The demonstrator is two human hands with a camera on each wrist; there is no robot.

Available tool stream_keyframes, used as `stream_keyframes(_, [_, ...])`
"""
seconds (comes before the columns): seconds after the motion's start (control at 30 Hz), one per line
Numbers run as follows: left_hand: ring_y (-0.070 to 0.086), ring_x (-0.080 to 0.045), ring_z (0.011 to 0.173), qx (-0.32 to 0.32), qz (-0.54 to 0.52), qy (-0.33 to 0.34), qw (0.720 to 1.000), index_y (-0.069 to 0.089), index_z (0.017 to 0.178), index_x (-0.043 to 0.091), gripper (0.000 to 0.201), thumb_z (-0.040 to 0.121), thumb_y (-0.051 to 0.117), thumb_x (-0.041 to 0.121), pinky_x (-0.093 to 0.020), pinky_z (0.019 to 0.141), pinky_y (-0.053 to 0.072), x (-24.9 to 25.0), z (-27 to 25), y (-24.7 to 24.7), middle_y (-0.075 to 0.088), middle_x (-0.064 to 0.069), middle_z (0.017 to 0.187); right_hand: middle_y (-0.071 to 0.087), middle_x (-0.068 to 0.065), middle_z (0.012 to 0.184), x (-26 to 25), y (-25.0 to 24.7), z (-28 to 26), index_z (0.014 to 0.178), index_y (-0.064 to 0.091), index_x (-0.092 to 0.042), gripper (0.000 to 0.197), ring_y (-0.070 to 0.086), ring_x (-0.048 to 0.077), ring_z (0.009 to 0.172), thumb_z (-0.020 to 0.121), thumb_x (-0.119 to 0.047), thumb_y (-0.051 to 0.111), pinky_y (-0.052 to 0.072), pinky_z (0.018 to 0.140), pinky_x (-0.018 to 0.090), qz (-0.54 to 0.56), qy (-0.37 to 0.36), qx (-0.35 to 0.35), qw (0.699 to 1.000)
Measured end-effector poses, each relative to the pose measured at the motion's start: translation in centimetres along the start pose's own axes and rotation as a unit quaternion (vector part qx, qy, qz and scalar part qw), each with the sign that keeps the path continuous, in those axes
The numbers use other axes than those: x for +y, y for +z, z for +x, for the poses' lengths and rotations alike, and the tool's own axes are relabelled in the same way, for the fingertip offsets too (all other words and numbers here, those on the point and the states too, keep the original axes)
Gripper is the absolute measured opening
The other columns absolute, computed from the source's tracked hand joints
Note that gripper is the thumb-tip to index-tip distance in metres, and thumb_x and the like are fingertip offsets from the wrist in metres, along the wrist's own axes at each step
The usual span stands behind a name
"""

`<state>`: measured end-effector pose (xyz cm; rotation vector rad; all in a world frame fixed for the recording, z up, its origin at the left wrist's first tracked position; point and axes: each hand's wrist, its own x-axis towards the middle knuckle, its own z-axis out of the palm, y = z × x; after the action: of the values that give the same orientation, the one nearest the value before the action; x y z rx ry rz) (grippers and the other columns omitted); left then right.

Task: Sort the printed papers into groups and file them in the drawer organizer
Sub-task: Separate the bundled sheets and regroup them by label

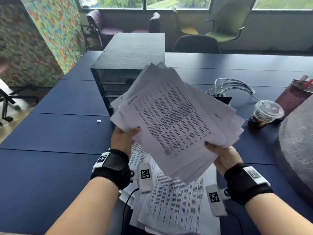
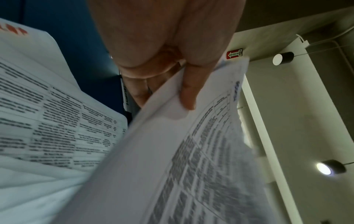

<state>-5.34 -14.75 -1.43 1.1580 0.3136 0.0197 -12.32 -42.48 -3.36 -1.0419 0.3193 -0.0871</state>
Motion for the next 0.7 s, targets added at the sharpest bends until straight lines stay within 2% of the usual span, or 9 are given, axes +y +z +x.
stream_keyframes(0.1, [0.065,-0.026,0.091,0.038,-0.003,0.005,0.999,0.062,0.106,0.014,0.040,0.075,0.068,-0.010,-0.038,0.080,0.053,-0.1,0.8,-1.2,0.070,-0.006,0.102,0.073,0.005,0.093,-1.9,-0.4,0.7,0.096,0.067,-0.008,0.037,0.068,0.023,0.088,0.065,0.011,0.060,0.057,0.080,0.036,-0.030,-0.055,0.002,0.998])
stream_keyframes(0.17, [0.065,-0.026,0.089,0.035,0.011,0.015,0.999,0.065,0.102,0.015,0.040,0.068,0.076,-0.003,-0.039,0.081,0.050,0.0,1.1,-2.0,0.071,-0.007,0.103,0.074,0.004,0.088,-3.4,-0.4,0.9,0.083,0.073,-0.009,0.032,0.068,0.021,0.084,0.063,0.012,0.062,0.057,0.078,0.034,-0.047,-0.079,-0.012,0.996])
stream_keyframes(0.27, [0.066,-0.020,0.079,0.019,0.056,0.027,0.998,0.070,0.087,0.013,0.030,0.064,0.077,-0.005,-0.035,0.080,0.051,0.0,1.2,-3.0,0.074,0.001,0.084,0.074,0.002,0.080,-4.9,-0.1,1.1,0.071,0.076,-0.014,0.036,0.069,0.016,0.076,0.062,0.017,0.061,0.058,0.072,0.031,-0.053,-0.102,-0.034,0.993])
stream_keyframes(0.33, [0.065,-0.020,0.076,0.025,0.077,0.018,0.997,0.071,0.086,0.009,0.028,0.065,0.075,-0.010,-0.034,0.080,0.052,-0.4,1.0,-3.9,0.073,0.001,0.078,0.074,0.001,0.078,-5.0,-0.3,1.2,0.069,0.076,-0.016,0.031,0.069,0.014,0.074,0.049,0.007,0.072,0.058,0.068,0.029,-0.066,-0.114,-0.043,0.990])
stream_keyframes(0.43, [0.062,-0.021,0.071,0.035,0.104,0.017,0.994,0.072,0.081,0.013,0.031,0.061,0.075,-0.012,-0.034,0.078,0.049,-1.3,0.8,-5.6,0.071,-0.001,0.074,0.074,0.001,0.080,-3.8,-1.6,1.5,0.075,0.077,-0.016,0.047,0.069,0.014,0.074,0.030,-0.017,0.091,0.056,0.066,0.026,-0.105,-0.103,-0.052,0.988])
stream_keyframes(0.5, [0.060,-0.019,0.067,0.045,0.127,0.003,0.991,0.070,0.072,0.015,0.030,0.063,0.074,-0.013,-0.037,0.076,0.049,-1.6,1.0,-6.4,0.068,0.001,0.069,0.074,0.001,0.081,-3.1,-2.1,1.4,0.080,0.076,-0.013,0.065,0.068,0.013,0.074,0.022,-0.033,0.095,0.055,0.067,0.023,-0.155,-0.081,-0.057,0.983])
stream_keyframes(0.53, [0.062,-0.020,0.068,0.044,0.163,-0.001,0.986,0.070,0.071,0.015,0.028,0.064,0.076,-0.012,-0.039,0.077,0.051,-1.7,1.1,-6.7,0.069,0.000,0.070,0.074,0.001,0.082,-3.0,-2.1,1.3,0.086,0.074,-0.009,0.069,0.068,0.013,0.075,0.024,-0.033,0.095,0.055,0.067,0.022,-0.183,-0.078,-0.062,0.978])
stream_keyframes(0.63, [0.065,-0.021,0.078,0.003,0.311,0.042,0.950,0.073,0.071,0.025,0.024,0.066,0.083,0.003,-0.040,0.078,0.053,-1.6,1.3,-6.5,0.072,-0.004,0.084,0.074,0.001,0.089,-3.5,-1.3,1.3,0.106,0.064,0.001,0.064,0.068,0.013,0.080,0.047,-0.013,0.085,0.053,0.068,0.021,-0.234,-0.088,-0.078,0.965])
stream_keyframes(0.7, [0.063,-0.018,0.081,-0.018,0.348,0.071,0.935,0.070,0.078,0.027,0.023,0.071,0.081,0.009,-0.034,0.075,0.051,-1.3,1.0,-5.8,0.071,-0.007,0.091,0.073,0.005,0.093,-3.6,-1.3,1.4,0.105,0.065,-0.002,0.064,0.068,0.017,0.083,0.046,-0.016,0.087,0.053,0.070,0.023,-0.235,-0.091,-0.070,0.965])
